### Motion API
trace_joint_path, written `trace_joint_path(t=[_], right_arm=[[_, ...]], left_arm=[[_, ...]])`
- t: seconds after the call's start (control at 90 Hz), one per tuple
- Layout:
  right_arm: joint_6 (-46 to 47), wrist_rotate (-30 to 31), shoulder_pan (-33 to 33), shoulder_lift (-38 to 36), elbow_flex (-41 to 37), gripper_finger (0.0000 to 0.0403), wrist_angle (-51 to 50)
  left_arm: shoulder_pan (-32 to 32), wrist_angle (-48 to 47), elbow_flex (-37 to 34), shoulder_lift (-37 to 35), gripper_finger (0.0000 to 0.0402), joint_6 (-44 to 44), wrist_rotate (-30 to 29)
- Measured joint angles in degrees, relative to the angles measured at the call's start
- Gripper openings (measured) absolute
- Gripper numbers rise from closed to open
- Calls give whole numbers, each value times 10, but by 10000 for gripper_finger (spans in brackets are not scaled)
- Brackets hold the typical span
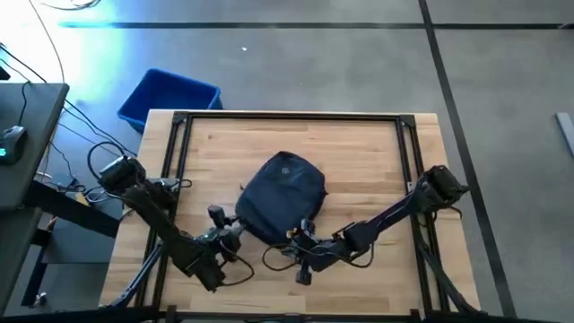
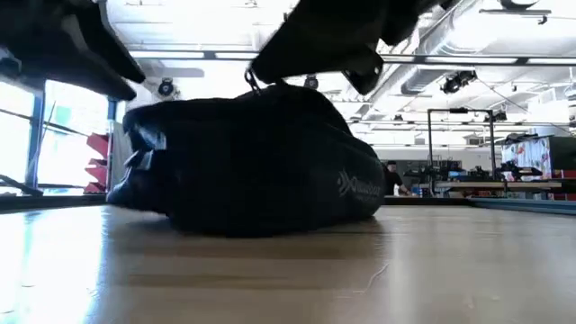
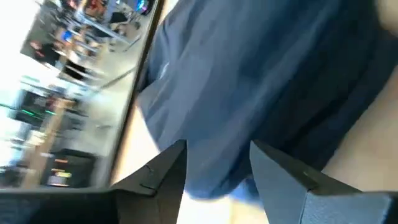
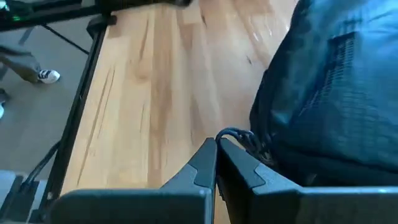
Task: Unpack backpack
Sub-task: Close the backpack
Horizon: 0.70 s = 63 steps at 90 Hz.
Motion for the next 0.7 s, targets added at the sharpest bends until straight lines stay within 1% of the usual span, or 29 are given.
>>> trace_joint_path(t=[0.089,0.167,0.267,0.367,0.456,0.511,0.556,0.622,0.7], right_arm=[[-11,11,0,0,3,0,-1],[-16,12,0,0,6,0,-7],[-14,13,1,0,6,0,-12],[-14,13,5,0,6,0,-13],[-10,14,10,0,6,0,-19],[-10,14,15,0,6,0,-19],[-9,15,19,0,6,0,-20],[-4,15,24,0,7,0,-28],[5,15,27,0,7,0,-36]], left_arm=[[-2,80,0,-1,161,-21,4],[1,175,0,3,161,11,21],[13,309,0,23,161,122,47],[31,439,0,51,161,263,48],[53,527,0,81,162,372,55],[67,569,0,96,162,419,66],[78,588,0,105,162,440,80],[96,593,0,116,162,447,104],[111,588,0,124,161,435,122]])
